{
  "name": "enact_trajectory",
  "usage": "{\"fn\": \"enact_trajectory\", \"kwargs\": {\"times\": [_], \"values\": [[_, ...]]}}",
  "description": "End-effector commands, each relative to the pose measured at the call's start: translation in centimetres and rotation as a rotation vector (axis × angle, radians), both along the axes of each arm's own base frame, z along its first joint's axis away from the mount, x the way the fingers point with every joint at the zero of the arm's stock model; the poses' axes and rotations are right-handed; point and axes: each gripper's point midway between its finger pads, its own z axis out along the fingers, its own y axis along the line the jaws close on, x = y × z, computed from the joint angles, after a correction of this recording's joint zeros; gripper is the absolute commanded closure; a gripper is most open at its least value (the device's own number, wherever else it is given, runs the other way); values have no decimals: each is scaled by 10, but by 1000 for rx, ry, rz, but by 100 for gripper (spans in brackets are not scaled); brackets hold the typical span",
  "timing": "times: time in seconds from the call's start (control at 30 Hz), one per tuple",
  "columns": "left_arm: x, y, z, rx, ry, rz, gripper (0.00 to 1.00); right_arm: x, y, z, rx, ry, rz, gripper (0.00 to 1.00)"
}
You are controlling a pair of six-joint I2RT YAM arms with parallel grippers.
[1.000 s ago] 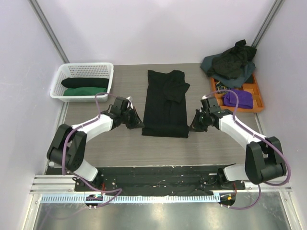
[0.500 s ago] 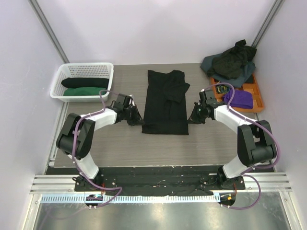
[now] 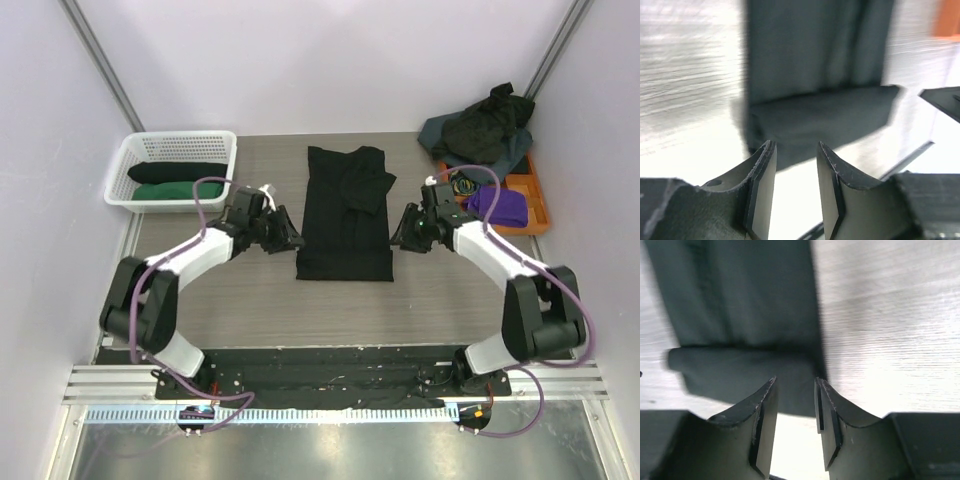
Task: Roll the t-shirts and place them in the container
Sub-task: Roll the T-shirt to the center of the board.
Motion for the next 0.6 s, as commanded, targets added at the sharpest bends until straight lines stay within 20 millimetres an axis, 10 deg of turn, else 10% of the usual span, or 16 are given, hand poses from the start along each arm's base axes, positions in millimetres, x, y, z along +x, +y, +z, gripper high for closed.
{"fn": "enact_trajectory", "kwargs": {"times": [0.0, 0.3, 0.57], "values": [[-10, -5, 51, -55, -140, -25, 60, -1, 11, 54, 95, -158, 33, 59], [-38, -59, 50, -229, -125, -129, 76, -31, 98, 51, 482, -163, 272, 98], [-13, -78, 10, -259, -92, -133, 81, -14, 128, 25, 593, -145, 330, 99]]}}
